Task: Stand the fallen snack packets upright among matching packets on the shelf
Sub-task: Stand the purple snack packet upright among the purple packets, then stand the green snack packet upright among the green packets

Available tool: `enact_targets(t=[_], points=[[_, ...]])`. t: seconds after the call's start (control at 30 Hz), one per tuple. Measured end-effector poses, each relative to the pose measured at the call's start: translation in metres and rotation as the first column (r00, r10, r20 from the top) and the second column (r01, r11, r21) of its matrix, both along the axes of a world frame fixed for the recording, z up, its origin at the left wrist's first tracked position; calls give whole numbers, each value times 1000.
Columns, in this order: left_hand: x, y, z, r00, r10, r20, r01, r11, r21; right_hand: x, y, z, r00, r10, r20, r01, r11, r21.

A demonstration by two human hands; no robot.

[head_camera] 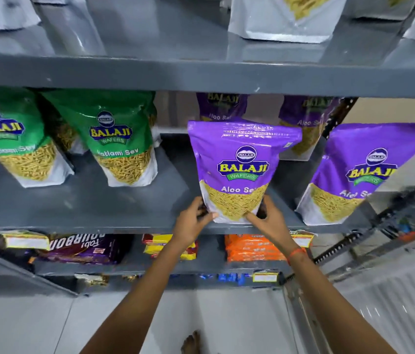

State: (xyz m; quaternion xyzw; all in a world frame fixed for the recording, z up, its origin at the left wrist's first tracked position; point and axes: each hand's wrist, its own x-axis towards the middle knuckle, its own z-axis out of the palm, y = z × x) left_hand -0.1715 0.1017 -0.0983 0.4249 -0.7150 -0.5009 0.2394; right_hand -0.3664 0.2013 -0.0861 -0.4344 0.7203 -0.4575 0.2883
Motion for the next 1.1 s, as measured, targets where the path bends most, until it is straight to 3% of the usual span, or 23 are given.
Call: enact_targets(t=[0.37,0.43,0.5,0.57,0.63,0.7,0.8,0.9,1.0,1.1], points=[[-2,20,20,1000,-3,18,2,1000,30,-3,4,8,996,74,58,-77,996,39],[-1,22,23,1000,-2,12,2,999,46,1,6,10,998,61,-12,-61,998,18],[1,24,27,1000,5,-17,-5,1000,27,15,11,16,979,-95,-182,71,988,-135],[4,25,32,998,30,-49,-33,998,-62,37,16,28,907,-303,-291,182,908,-377],[11,24,40,994,83,-73,-96,975,-199,64,15,45,858,-365,-360,117,822,-557],[20,19,53,985,127,-120,-162,924,-347,95,5,61,850,-322,-417,-12,780,-626],[43,1,68,959,192,-211,-270,846,-460,144,-18,77,874,-241,-422,-94,768,-634],[74,-28,70,926,286,-246,-372,807,-460,183,-48,79,924,-131,-358,-119,792,-599],[116,-70,59,873,416,-255,-486,789,-375,209,-95,67,965,-36,-261,-96,875,-475],[153,-116,39,884,440,-158,-468,825,-317,213,-150,50,996,34,-85,-54,967,-249]])
